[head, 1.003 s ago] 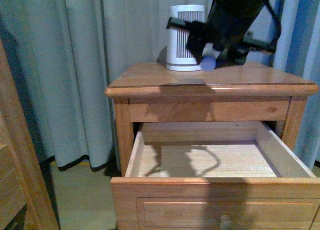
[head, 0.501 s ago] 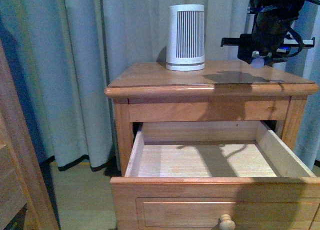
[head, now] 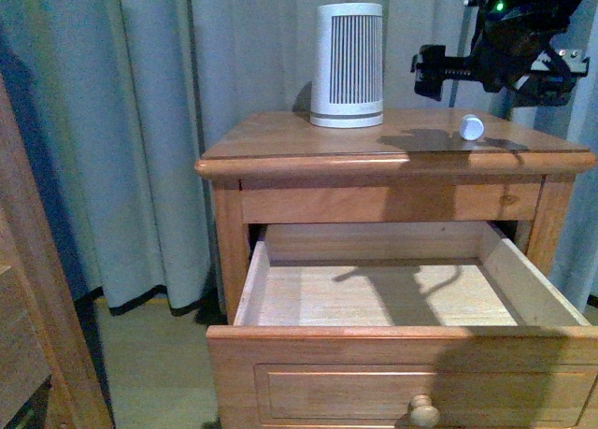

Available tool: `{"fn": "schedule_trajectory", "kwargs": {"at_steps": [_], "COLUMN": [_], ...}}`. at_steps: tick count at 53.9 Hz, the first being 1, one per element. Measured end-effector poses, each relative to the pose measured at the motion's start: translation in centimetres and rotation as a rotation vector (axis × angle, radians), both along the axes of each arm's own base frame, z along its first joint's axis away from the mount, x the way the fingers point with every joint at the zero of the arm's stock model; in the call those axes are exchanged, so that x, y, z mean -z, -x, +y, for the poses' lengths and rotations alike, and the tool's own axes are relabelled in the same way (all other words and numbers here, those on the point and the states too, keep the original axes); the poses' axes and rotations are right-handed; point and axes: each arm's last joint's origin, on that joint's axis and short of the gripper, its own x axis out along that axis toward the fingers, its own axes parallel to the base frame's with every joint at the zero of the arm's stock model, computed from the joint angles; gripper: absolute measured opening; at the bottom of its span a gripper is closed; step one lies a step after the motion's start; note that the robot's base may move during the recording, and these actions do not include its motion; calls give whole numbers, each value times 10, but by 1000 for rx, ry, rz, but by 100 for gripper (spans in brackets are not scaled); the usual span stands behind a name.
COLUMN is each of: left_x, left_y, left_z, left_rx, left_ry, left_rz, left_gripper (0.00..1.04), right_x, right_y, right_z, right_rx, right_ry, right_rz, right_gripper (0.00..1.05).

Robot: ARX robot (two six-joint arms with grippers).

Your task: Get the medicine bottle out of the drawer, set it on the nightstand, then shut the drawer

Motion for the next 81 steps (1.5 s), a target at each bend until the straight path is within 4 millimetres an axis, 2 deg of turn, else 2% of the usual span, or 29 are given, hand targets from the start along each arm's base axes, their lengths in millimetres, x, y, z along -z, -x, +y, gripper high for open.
{"fn": "schedule_trajectory", "kwargs": {"at_steps": [3,9,12,15,18,22,26,30,38,43,58,71,81], "left_x": [0,0,0,0,0,0,0,0,0,0,0,0,0], "left_y": [0,0,0,0,0,0,0,0,0,0,0,0,0], "left_z": [0,0,0,0,0,0,0,0,0,0,0,0,0], "left_rx": [0,0,0,0,0,0,0,0,0,0,0,0,0], "left_ry": [0,0,0,0,0,0,0,0,0,0,0,0,0], "left_rz": [0,0,0,0,0,0,0,0,0,0,0,0,0], "left_gripper": [98,98,98,98,98,98,98,98,98,98,98,98,98], "right_x": [-13,-39,-43,-37,-23,8,50,82,135,159,205,225,225], "right_y": [18,72,101,134,160,192,225,249,276,280,253,211,161], "right_z": [2,5,5,3,1,-1,-4,-4,-1,1,12,16,15], "right_rx": [-18,-59,-72,-96,-112,-124,-118,-127,-122,-103,-83,-61,-52], "right_ry": [-18,-41,-56,-87,-117,-131,-134,-137,-139,-140,-99,-64,-20], "right_rz": [-54,-172,-208,-227,-215,-161,-86,-24,77,113,124,110,57], "right_gripper": [98,98,98,98,98,98,98,98,98,98,98,98,98]}}
